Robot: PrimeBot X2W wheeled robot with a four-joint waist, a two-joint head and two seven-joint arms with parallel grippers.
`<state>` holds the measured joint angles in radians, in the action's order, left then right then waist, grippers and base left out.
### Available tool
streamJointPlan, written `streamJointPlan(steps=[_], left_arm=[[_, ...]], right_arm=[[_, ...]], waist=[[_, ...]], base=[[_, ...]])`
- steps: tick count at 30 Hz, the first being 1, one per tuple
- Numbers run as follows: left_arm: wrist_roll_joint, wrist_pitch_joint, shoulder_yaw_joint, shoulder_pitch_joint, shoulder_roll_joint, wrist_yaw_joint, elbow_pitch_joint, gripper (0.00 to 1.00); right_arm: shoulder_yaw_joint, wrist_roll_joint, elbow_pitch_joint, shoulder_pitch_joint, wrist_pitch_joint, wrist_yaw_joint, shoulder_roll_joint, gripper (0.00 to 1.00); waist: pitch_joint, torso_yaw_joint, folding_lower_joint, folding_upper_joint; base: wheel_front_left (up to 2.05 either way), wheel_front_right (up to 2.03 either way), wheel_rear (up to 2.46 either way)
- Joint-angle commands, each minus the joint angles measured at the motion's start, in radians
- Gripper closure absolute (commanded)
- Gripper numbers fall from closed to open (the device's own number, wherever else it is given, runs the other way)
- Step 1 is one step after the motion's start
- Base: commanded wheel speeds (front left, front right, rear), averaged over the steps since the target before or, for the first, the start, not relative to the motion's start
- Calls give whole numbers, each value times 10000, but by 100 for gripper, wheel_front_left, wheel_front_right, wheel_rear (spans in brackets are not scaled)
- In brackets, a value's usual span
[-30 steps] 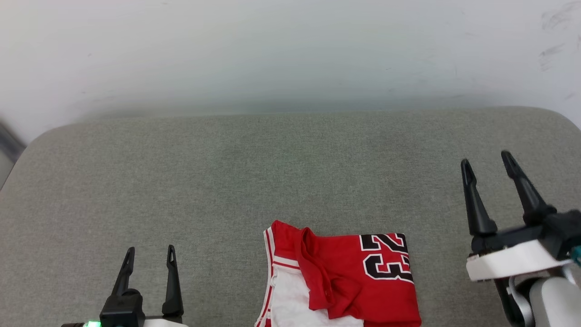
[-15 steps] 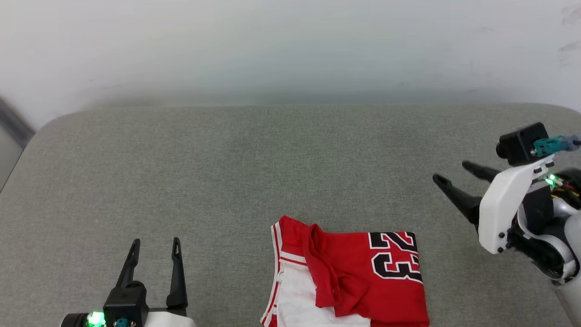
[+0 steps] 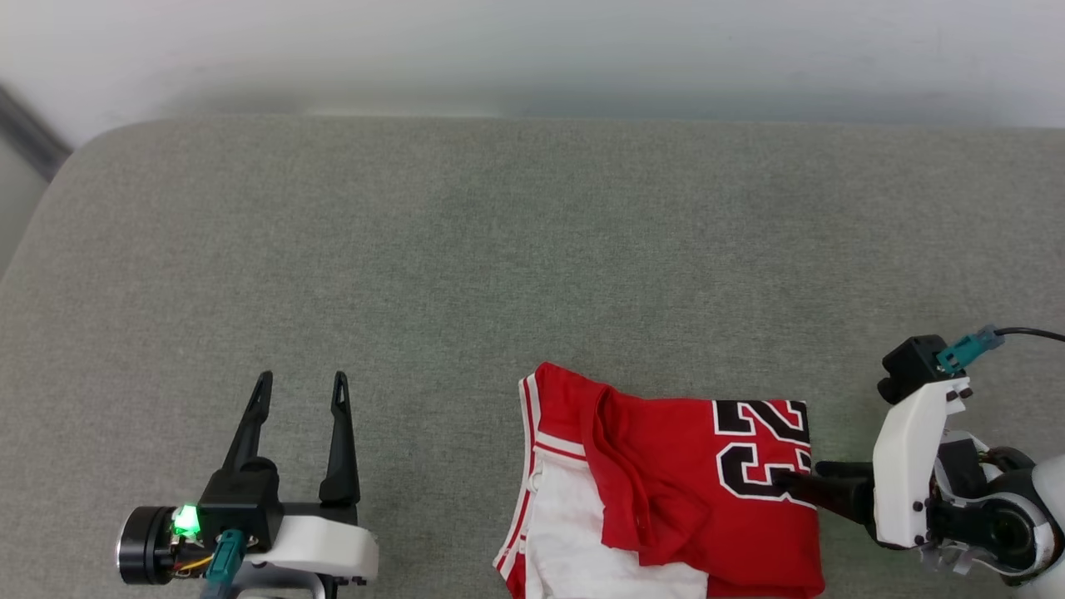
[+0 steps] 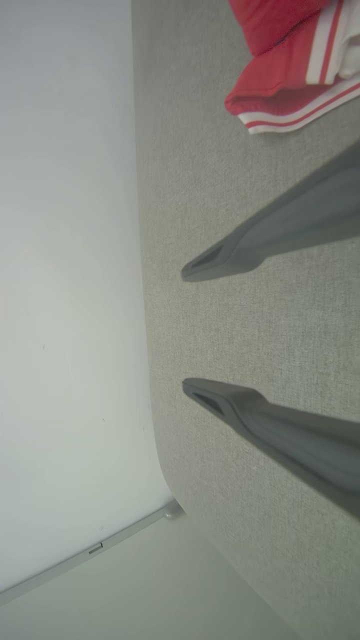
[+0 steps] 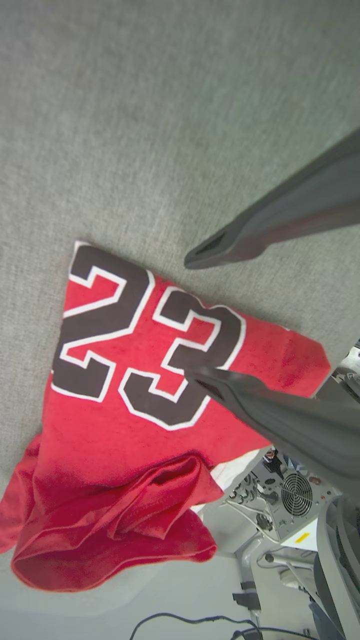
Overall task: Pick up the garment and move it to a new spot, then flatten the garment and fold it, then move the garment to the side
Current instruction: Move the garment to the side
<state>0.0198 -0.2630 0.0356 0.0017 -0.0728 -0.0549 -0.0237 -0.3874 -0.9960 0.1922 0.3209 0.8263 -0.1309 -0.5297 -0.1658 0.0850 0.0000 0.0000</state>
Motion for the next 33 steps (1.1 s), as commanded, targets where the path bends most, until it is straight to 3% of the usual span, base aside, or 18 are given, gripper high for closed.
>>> streamJointPlan(steps=[1,14,15,16,25,33], left_arm=[[-72,-23,41,-216,33,28,16,0],[-85,-23,173,-928,72,159,-144,0],[-76,-23,180,-928,80,154,-160,0],[-74,-23,183,-907,81,144,-182,0],[-33,-23,159,-383,104,33,-326,0],[21,-23,-34,94,114,-64,-169,0]], right_arm=[[0,-114,87,-52,-128,4,147,0],[-1566,-446,1318,-248,-383,13,859,0],[-1639,-386,1339,-174,-526,14,817,59],[-1701,-350,1364,-82,-652,14,776,100],[-2211,-606,753,865,-1682,5,161,100],[-2987,-443,-525,1902,-1682,4,-672,100]], waist=[[-340,219,0,0],[-1044,621,0,0],[-1024,632,0,0],[-992,635,0,0],[-116,411,0,0],[400,-441,0,0]], base=[[0,0,0],[0,0,0],[0,0,0],[0,0,0],[0,0,0],[0,0,0]])
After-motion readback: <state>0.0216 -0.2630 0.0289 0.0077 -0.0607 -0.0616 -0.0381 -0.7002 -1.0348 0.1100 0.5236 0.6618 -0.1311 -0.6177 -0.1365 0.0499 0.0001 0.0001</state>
